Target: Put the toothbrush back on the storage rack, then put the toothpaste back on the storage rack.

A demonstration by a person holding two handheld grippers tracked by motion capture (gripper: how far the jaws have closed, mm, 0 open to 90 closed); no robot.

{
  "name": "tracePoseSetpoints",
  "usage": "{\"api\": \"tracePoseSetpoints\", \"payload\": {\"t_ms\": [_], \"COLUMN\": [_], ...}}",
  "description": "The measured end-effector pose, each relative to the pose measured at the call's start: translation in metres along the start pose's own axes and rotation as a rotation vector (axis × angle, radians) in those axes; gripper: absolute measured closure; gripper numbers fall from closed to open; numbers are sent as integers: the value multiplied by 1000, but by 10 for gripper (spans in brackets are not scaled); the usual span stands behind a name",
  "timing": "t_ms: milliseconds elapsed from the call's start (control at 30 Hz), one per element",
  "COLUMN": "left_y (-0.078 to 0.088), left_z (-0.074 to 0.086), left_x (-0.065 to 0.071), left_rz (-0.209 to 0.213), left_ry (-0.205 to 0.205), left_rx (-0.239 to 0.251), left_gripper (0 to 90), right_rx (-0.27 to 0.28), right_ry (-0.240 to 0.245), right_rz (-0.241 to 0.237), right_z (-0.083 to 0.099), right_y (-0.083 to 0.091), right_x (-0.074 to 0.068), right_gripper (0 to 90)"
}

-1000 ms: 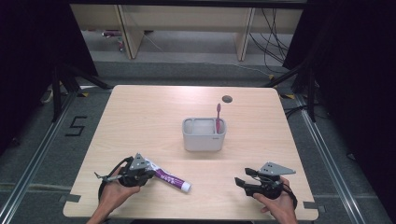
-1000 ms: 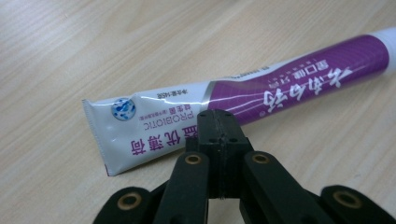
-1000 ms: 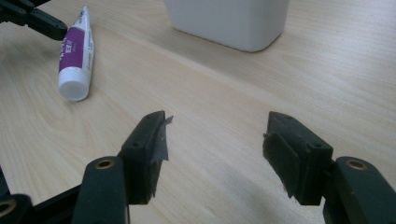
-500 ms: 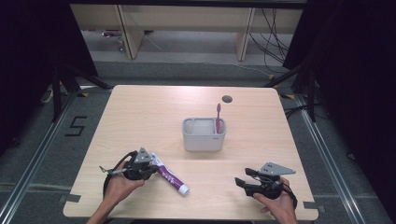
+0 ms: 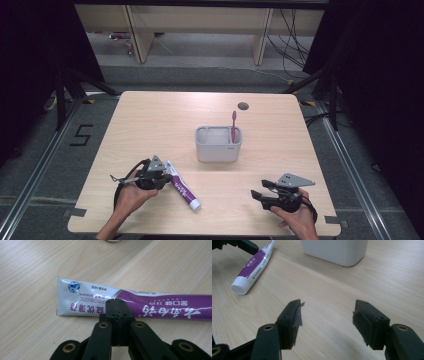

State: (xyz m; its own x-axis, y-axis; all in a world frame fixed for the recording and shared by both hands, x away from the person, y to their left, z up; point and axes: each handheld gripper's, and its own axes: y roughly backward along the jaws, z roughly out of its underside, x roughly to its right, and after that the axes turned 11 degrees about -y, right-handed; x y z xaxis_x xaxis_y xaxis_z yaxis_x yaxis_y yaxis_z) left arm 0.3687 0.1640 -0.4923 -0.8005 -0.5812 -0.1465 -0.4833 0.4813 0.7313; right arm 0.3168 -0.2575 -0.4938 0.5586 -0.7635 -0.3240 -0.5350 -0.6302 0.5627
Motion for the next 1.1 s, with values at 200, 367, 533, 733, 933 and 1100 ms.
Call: {"api": "tracePoseSetpoints", "payload": {"t_ms": [200,367,533,733,933,1100], "left_y": [-2,-5,-7,-10,-15,-18], "left_z": [-3,-7,-10,-16,-21,-23], "left_x": [-1,-3,-4,-5,-5,-4], "left_rz": [8,10,12,21,24,20], "left_ry": [-7,-9,-6,-8,-12,-7], "left_rx": [-2,-6,-4,-3,-1,0], "left_gripper": [896,896,896,896,895,896], "right_rx": [2,1,-9,-10,-11,-11], "right_ry": [14,7,-26,5,6,4], "right_rz": [4,-2,-8,-26,-27,-25], "right_z": [-1,-1,0,-2,-2,-2], "right_y": [0,-1,-1,0,0,0], "right_x": [1,2,0,4,4,4], "right_gripper": [397,397,397,397,397,397]}}
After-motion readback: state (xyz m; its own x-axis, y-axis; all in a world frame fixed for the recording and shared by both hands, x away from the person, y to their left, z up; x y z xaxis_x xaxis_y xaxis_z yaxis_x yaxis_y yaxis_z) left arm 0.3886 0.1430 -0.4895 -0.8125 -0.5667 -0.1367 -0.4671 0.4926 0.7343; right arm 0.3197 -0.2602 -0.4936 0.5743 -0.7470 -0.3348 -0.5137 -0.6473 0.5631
